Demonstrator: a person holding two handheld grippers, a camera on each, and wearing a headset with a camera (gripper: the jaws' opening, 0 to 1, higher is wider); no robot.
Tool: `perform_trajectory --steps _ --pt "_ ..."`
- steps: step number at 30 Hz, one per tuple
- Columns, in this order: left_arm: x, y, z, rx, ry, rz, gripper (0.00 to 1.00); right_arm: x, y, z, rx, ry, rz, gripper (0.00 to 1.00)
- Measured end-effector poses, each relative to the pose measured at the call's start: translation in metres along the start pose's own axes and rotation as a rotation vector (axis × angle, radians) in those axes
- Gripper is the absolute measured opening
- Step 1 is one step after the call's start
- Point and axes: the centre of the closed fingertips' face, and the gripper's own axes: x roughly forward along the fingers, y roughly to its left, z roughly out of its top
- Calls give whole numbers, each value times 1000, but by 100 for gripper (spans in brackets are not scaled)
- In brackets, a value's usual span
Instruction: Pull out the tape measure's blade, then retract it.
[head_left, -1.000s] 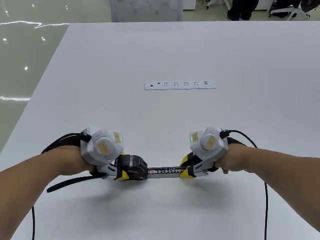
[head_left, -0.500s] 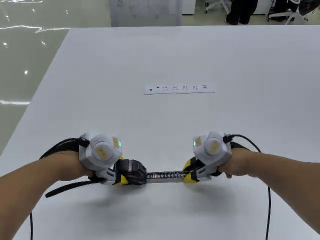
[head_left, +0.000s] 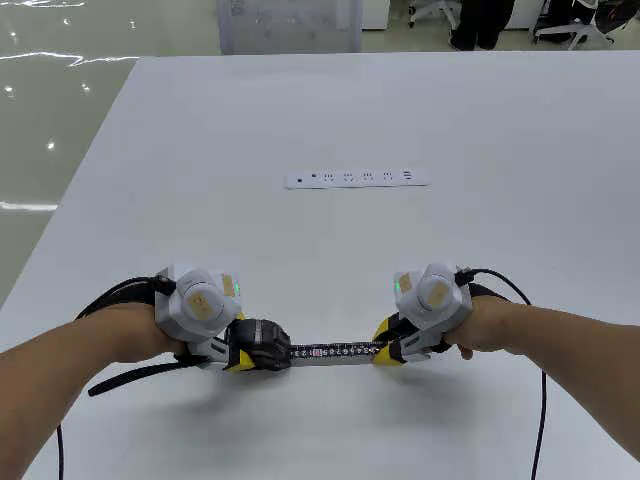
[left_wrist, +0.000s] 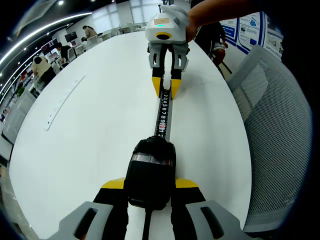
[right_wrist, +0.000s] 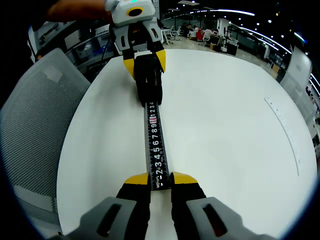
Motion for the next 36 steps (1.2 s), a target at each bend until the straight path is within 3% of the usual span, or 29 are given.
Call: perform_trajectory --steps 36 --pt "0 -1 1 0 9 0 29 -19 -4 -25 34 1 -13 13"
